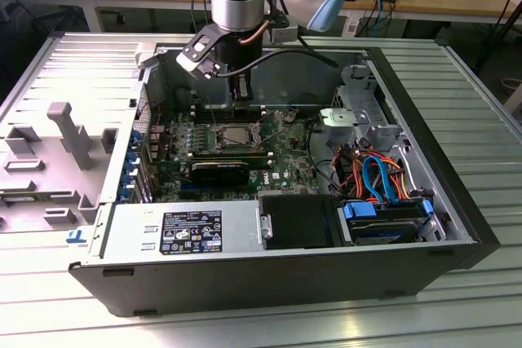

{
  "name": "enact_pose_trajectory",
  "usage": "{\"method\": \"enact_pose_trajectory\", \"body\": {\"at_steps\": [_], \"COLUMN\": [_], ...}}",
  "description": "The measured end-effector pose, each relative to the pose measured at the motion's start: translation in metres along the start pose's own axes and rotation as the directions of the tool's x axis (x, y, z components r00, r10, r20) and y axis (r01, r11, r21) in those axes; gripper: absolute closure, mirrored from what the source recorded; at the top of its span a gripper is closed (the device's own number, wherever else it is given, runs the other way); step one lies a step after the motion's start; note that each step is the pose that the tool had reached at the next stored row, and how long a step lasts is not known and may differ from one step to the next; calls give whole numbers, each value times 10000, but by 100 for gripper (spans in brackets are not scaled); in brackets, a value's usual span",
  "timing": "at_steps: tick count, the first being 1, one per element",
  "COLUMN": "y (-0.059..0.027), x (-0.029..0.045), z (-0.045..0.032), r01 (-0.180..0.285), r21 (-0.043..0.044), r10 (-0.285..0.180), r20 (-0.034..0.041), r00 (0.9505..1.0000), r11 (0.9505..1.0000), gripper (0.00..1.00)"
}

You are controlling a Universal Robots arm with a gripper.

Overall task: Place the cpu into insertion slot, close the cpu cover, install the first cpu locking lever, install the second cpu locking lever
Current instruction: 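Close the cpu cover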

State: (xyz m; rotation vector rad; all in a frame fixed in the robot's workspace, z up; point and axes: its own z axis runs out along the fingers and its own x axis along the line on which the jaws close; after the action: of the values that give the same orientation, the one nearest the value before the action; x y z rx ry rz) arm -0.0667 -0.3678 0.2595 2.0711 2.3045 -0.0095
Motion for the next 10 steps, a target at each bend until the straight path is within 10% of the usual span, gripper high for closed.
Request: {"method": "enact_pose_trajectory", "body": {"at_steps": [10], "y": [0], "x": [-39], "z": [-6], "r01": [-157], "r21": [6], "r10": [157], "r20": [-4], "r00": [9999], "r11": [9999], "gripper": [89]}}
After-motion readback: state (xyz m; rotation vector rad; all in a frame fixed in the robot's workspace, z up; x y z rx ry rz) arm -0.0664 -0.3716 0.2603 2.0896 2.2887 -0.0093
